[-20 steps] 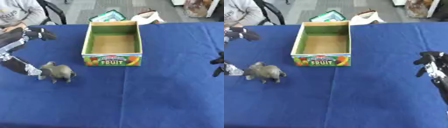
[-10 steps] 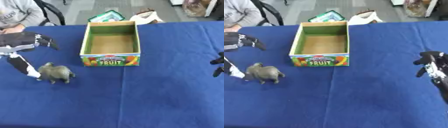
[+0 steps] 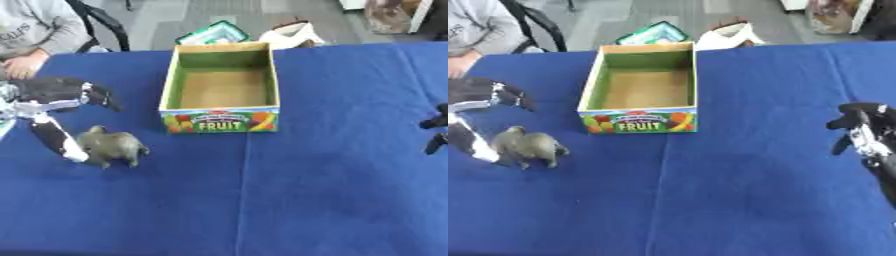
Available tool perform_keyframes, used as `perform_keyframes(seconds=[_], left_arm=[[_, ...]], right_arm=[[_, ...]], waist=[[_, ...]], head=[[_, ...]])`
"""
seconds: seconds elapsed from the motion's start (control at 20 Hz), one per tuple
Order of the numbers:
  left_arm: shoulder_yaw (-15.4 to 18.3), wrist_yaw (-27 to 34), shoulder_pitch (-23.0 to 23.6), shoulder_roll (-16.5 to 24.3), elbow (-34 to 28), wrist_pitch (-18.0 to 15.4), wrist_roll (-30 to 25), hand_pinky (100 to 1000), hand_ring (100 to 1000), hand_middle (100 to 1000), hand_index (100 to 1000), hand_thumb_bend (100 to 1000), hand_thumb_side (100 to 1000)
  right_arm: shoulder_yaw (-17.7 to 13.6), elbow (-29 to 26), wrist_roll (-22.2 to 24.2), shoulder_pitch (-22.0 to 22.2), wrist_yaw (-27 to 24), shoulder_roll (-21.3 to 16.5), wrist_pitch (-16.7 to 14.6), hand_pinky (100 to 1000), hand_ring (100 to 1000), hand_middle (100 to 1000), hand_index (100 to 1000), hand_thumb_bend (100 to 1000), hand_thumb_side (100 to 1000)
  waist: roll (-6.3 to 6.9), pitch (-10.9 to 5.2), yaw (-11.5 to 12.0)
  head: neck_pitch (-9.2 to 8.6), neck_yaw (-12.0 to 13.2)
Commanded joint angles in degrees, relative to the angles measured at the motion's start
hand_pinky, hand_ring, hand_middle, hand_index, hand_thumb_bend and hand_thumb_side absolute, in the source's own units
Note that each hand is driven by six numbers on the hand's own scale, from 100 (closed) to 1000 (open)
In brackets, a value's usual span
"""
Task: Pick up objects on the table and place them in the box.
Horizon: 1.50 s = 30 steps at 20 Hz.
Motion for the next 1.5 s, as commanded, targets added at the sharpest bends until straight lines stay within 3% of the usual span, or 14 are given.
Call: perform_keyframes(seconds=[0.05,0.65,0.85,1.15,1.3,1.5], left_arm=[[-0.26,-2.48,-1.53,0.66,1.49,-0.83,-0.2,664,742,737,841,741,540],[-1.81,-9.64,-3.66,-2.38,7.27,-0.99,4.9,635,714,700,812,760,553],[-2.36,-11.37,-4.02,-3.0,8.41,-1.26,6.55,616,667,647,779,728,533],[-2.56,-12.6,-4.06,-3.77,10.12,-1.58,8.07,573,554,519,659,494,462],[-2.5,-11.95,-4.01,-3.86,10.86,-1.68,8.22,549,482,416,551,260,378],[-1.94,-9.65,-4.05,-3.82,10.86,-1.78,7.69,530,444,345,481,134,333]], right_arm=[[-0.04,-1.03,0.19,-0.29,0.1,-0.96,-0.11,365,624,512,685,100,449],[-0.05,-1.02,0.26,-0.31,0.08,-0.88,-0.12,365,624,512,686,100,449],[-0.05,-1.02,0.29,-0.35,0.07,-0.85,-0.14,365,624,512,686,100,448],[-0.06,-1.0,0.3,-0.41,0.08,-0.82,-0.2,365,624,512,686,100,447],[-0.09,-0.96,0.29,-0.41,0.08,-0.84,-0.24,365,624,512,687,100,447],[-0.07,-0.94,0.34,-0.43,0.08,-0.82,-0.26,365,624,513,687,100,447]], waist=[[-0.09,-0.76,-0.01],[-0.19,-0.6,-0.25],[-0.24,-0.57,-0.32],[-0.4,-0.5,-0.39],[-0.46,-0.5,-0.35],[-0.46,-0.49,-0.23]], head=[[0.27,0.17],[0.17,0.26],[0.15,0.28],[0.01,0.27],[-0.05,0.3],[-0.04,0.22]])
